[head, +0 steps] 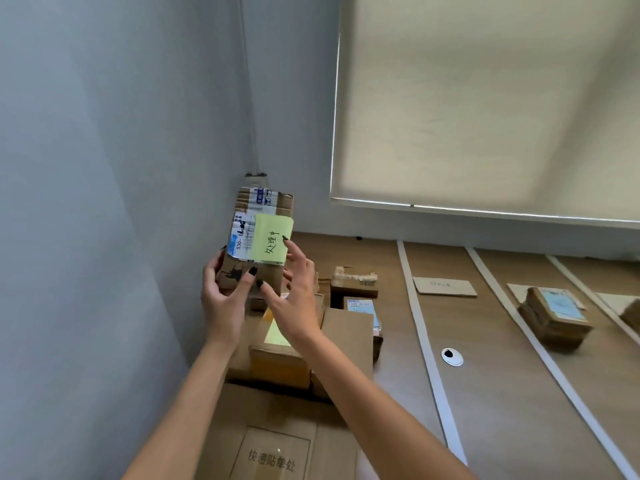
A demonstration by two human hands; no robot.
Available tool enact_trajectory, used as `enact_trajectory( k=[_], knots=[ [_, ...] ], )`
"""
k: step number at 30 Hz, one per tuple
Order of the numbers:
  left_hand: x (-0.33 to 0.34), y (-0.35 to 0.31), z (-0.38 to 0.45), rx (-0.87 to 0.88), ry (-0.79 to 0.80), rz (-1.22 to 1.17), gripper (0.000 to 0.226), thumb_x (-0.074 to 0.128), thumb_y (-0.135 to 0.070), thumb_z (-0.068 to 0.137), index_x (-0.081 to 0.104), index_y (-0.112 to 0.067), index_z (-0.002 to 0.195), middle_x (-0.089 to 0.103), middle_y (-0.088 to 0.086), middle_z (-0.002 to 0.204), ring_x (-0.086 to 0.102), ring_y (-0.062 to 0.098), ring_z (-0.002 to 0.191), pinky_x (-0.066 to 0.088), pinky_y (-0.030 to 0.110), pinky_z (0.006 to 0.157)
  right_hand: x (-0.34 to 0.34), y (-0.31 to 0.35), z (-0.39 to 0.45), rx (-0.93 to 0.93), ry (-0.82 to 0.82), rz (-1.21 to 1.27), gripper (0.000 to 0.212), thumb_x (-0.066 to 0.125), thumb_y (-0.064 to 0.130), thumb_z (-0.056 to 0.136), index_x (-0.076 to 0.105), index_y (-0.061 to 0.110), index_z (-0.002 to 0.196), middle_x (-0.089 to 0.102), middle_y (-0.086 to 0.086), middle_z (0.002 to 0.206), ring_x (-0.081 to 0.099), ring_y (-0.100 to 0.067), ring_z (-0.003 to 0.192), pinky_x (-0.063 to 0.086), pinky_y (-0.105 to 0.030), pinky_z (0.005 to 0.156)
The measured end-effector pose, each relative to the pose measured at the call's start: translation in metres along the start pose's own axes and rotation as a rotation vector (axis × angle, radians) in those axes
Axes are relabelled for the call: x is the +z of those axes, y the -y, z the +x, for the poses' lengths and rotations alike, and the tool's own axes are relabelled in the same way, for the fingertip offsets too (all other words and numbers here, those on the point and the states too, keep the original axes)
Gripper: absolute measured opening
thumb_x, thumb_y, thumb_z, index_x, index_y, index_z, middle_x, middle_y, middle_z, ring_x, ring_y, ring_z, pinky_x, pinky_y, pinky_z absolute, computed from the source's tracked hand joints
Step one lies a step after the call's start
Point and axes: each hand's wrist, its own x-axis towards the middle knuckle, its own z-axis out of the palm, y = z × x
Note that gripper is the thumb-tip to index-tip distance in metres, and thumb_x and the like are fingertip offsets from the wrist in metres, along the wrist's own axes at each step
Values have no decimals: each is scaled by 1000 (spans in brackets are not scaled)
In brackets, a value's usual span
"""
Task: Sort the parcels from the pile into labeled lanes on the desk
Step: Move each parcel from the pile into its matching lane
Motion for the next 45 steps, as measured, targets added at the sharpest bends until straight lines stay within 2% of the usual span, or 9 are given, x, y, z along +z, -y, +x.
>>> enact_trajectory(
  k=[5,9,13,16,19,23,27,38,45],
  knots=[
    [86,-18,-30,-53,121,5,62,66,-14,84,39,-17,139,47,8,135,47,25,125,48,43,98,-92,2,-6,84,-174,27,88,75,17,77,19,30,144,24,2,139,41,-12,122,43,-32,103],
    [167,-25,-76,-77,202,-54,57,67,-17,84,45,-15,137,44,-3,117,54,16,110,54,22,82,-184,-8,-21,107,-260,20,52,78,22,75,53,22,120,31,3,133,48,-14,119,45,-28,102],
    [255,-26,-135,-107,273,-113,54,67,-14,83,49,-14,134,43,1,119,52,14,112,50,10,78,-286,-26,-50,143,-335,95,53,76,21,77,51,16,123,40,-2,134,50,-12,117,45,-36,103],
    [322,-25,-191,-127,349,-137,52,66,-15,85,49,-16,134,48,1,131,53,8,115,47,9,84,-369,-44,-76,145,-321,130,45,72,23,81,51,29,120,54,1,125,57,-9,112,49,-34,98],
    [385,-27,-244,-182,439,-209,52,64,-14,86,49,-20,135,58,4,128,57,18,117,47,33,97,-449,-54,-99,174,-275,118,40,67,31,84,46,49,112,57,22,115,56,3,108,49,-17,87],
    [458,-33,-301,-244,512,-194,54,62,-17,87,44,-25,138,59,-9,126,53,11,119,45,22,92,-541,-68,-119,231,-299,74,47,64,32,86,38,47,121,52,17,122,49,-4,117,44,-23,96],
    [496,-26,-331,-278,570,-140,58,61,-21,88,38,-29,141,54,-16,126,50,-2,114,42,9,83,-588,-86,-134,278,-308,99,46,64,27,87,39,43,123,55,9,125,53,-5,115,48,-25,94],
    [601,23,-422,-497,797,-64,55,53,-17,94,33,-31,143,45,0,140,43,20,128,45,35,101,-698,-152,-199,484,-497,67,50,58,22,92,37,41,133,57,12,123,53,-8,114,50,-16,79],
    [662,51,-462,-608,793,-50,59,49,-12,95,26,-35,145,38,-4,147,40,19,132,41,38,106,-781,-203,-190,565,-482,107,46,57,15,92,45,33,133,63,5,119,60,-17,110,56,-37,87]
  ],
)
